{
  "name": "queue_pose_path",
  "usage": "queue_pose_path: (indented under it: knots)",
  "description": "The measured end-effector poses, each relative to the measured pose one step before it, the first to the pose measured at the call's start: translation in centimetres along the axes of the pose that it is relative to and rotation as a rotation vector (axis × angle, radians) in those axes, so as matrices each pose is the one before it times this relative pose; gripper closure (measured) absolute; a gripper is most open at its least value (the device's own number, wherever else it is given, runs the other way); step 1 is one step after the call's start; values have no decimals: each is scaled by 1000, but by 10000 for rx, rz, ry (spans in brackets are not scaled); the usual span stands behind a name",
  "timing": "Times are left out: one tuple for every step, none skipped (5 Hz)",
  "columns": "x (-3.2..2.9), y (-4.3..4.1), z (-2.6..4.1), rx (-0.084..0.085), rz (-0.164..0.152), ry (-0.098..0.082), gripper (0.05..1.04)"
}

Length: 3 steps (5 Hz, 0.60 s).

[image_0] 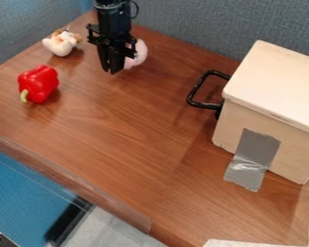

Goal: Grab the pink bunny and put it to the upper side of the table

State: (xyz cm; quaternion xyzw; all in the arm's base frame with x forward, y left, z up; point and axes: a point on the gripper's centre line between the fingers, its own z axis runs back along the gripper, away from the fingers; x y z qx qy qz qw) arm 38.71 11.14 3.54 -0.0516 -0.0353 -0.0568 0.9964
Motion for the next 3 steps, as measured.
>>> queue_pose_path:
  knots:
    - [-677,21,-168,-221,72,82,535]
    - [194,-1060,3776,19,-320,-852,234]
    - [-529,-782,2822,91,-431,-418,73]
